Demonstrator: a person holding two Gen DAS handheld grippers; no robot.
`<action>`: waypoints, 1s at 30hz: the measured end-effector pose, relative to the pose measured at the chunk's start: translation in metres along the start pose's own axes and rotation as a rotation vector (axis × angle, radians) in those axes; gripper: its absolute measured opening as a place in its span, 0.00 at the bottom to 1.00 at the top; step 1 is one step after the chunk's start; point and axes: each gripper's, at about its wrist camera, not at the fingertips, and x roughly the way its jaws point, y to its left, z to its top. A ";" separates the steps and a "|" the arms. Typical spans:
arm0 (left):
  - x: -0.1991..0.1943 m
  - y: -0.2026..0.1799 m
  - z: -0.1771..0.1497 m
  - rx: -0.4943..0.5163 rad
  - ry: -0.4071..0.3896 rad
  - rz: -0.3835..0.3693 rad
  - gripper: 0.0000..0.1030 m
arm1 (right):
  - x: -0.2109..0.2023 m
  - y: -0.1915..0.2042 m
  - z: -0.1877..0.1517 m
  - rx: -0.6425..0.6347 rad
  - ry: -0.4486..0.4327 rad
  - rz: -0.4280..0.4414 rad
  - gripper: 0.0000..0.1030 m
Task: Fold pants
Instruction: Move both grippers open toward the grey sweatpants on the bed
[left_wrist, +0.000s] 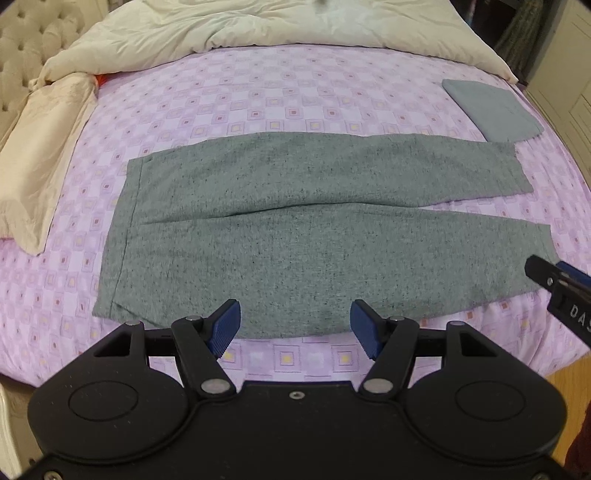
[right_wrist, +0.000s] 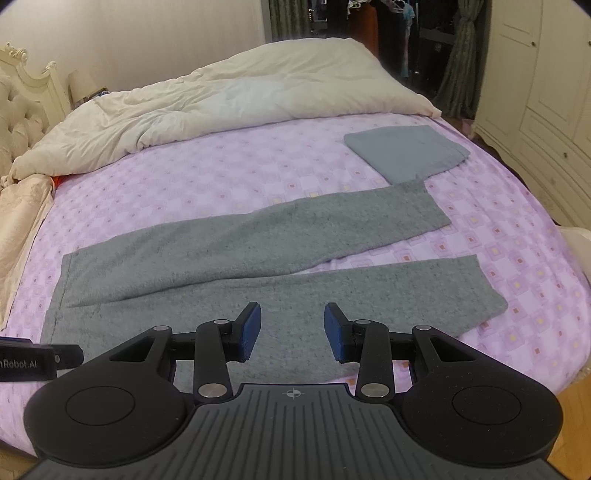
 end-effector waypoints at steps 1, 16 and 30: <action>0.000 0.005 0.001 0.008 0.000 -0.003 0.65 | 0.001 0.004 0.000 0.003 0.001 -0.001 0.36; 0.035 0.080 0.002 0.087 0.094 -0.004 0.65 | 0.024 0.082 -0.013 0.055 0.079 -0.041 0.36; 0.076 0.105 0.005 0.158 0.175 -0.049 0.65 | 0.045 0.103 -0.030 0.135 0.157 -0.152 0.36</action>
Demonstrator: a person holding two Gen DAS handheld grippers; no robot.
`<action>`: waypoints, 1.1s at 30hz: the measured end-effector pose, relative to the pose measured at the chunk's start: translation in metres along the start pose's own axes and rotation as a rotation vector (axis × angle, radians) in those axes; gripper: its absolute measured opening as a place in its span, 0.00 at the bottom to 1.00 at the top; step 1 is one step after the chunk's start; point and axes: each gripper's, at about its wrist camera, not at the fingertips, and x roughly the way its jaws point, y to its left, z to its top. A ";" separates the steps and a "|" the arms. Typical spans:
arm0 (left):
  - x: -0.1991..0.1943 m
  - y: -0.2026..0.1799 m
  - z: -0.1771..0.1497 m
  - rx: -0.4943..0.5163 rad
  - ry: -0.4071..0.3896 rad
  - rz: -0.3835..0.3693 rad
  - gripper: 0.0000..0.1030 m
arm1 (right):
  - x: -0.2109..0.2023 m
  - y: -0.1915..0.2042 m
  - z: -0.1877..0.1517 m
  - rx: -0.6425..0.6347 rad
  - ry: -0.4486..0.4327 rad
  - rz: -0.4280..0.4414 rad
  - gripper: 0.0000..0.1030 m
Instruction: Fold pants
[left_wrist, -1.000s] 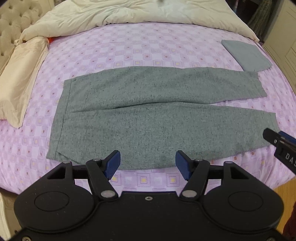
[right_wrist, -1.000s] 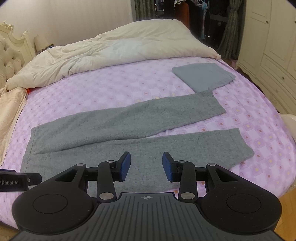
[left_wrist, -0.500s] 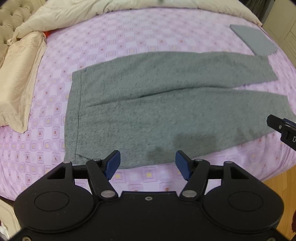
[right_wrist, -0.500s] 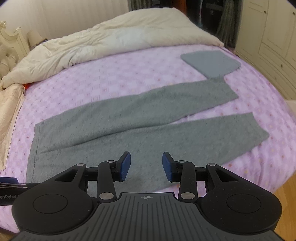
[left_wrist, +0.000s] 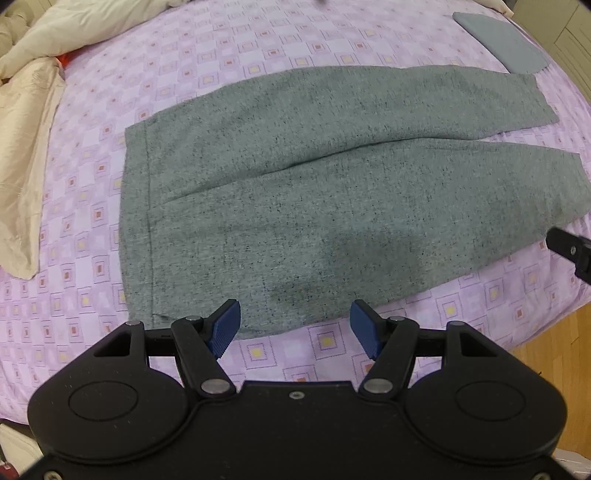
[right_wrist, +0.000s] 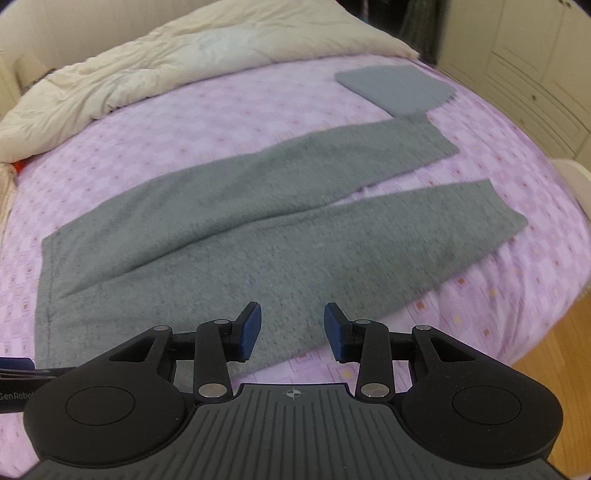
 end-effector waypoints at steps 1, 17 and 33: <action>0.001 -0.001 0.001 -0.003 0.003 -0.003 0.65 | 0.002 -0.001 0.000 0.002 0.009 -0.002 0.36; 0.018 -0.070 0.041 -0.149 0.031 0.043 0.61 | 0.056 -0.075 0.057 -0.061 0.077 0.177 0.25; 0.029 -0.155 0.094 -0.346 0.028 0.163 0.55 | 0.175 -0.186 0.198 -0.188 0.071 0.119 0.25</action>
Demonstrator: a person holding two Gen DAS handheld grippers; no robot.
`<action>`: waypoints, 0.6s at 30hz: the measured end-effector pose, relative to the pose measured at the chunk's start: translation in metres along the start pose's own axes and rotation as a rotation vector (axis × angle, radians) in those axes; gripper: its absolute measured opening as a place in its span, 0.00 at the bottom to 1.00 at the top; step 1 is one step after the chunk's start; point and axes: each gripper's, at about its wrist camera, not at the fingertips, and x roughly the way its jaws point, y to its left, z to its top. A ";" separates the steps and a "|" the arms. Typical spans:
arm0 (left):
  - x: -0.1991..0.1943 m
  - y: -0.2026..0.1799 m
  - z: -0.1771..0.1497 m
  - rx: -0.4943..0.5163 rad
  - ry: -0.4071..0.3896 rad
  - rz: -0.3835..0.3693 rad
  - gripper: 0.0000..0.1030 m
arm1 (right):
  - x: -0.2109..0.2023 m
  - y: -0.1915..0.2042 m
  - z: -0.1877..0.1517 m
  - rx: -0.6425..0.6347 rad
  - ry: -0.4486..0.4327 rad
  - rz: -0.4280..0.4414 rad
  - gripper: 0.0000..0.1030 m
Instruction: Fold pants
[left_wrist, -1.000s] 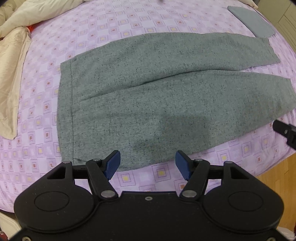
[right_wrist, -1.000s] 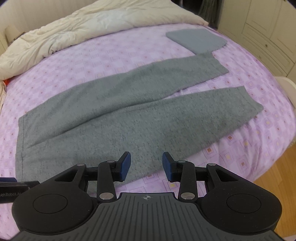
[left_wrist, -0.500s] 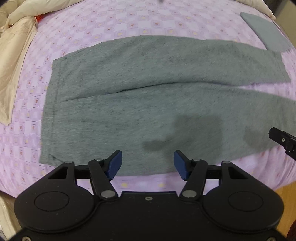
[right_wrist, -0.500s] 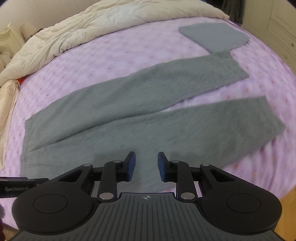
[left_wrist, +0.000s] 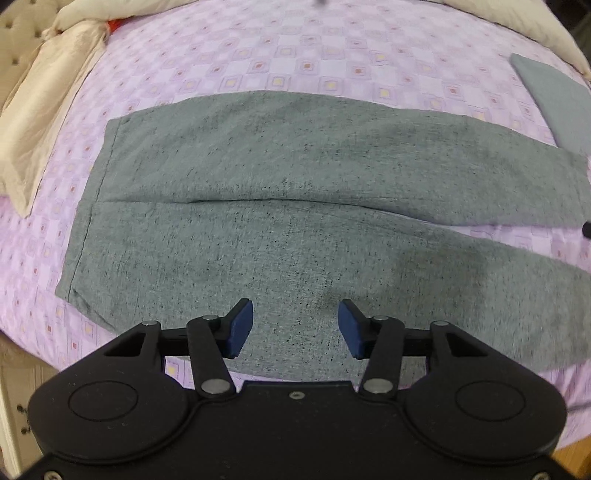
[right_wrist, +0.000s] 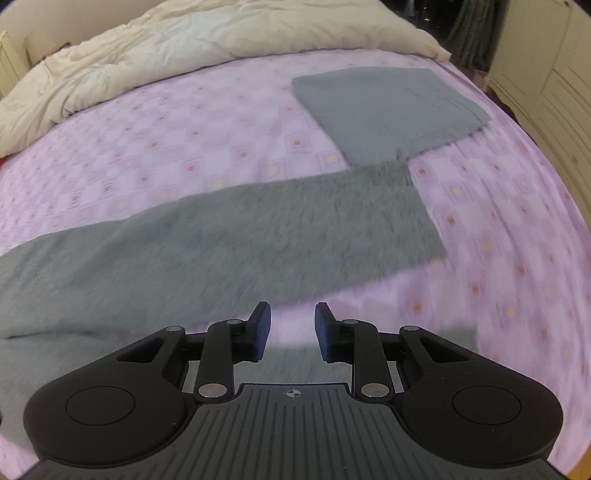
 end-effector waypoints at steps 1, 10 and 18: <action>0.002 0.000 0.002 -0.011 0.008 0.008 0.55 | 0.005 -0.002 0.006 -0.009 0.003 -0.002 0.25; 0.024 -0.005 0.031 -0.012 0.061 0.048 0.55 | 0.051 -0.052 0.051 0.038 -0.046 -0.062 0.25; 0.045 -0.010 0.053 -0.007 0.088 0.059 0.56 | 0.075 -0.052 0.080 0.019 0.038 -0.021 0.25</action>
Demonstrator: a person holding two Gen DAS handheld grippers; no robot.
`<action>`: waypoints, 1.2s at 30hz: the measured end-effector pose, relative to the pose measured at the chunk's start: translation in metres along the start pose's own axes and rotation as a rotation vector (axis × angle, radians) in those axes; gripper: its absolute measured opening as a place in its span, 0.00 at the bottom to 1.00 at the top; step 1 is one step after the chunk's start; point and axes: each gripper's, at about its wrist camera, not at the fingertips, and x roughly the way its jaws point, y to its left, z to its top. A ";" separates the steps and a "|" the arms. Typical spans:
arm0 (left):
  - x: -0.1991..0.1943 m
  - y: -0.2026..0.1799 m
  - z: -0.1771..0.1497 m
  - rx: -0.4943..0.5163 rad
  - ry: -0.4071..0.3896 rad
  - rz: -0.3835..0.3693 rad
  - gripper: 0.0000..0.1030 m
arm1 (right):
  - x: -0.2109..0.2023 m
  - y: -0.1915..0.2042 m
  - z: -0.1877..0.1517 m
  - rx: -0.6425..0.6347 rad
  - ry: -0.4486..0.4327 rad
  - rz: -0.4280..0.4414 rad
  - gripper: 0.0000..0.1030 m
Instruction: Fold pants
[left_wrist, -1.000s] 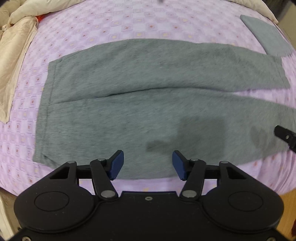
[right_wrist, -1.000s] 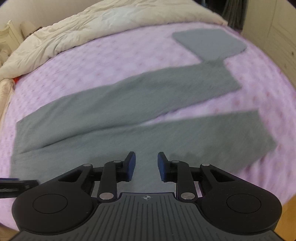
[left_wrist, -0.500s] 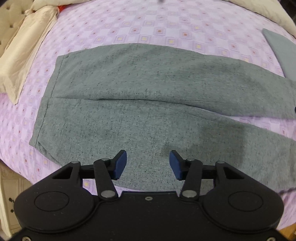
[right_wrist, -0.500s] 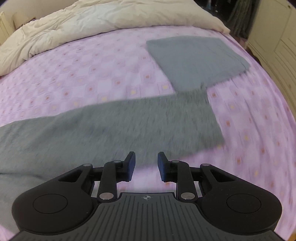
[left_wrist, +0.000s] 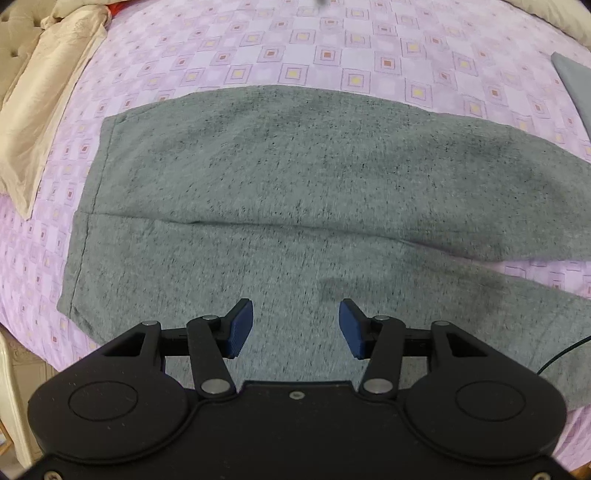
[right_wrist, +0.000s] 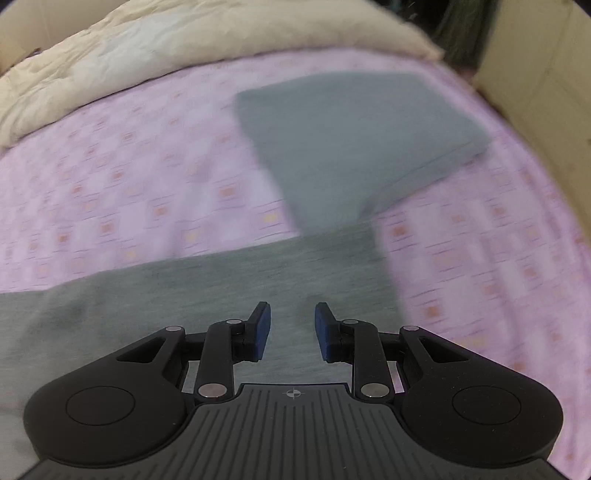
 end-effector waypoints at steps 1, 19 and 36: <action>0.003 -0.001 0.001 0.009 0.004 0.006 0.56 | 0.002 0.009 -0.002 -0.018 0.021 0.024 0.25; 0.076 0.015 -0.087 0.234 0.012 0.117 0.56 | -0.071 -0.023 -0.210 0.199 0.037 -0.141 0.25; 0.094 0.012 -0.117 0.336 0.018 0.098 0.57 | -0.053 -0.084 -0.235 0.525 0.055 -0.103 0.04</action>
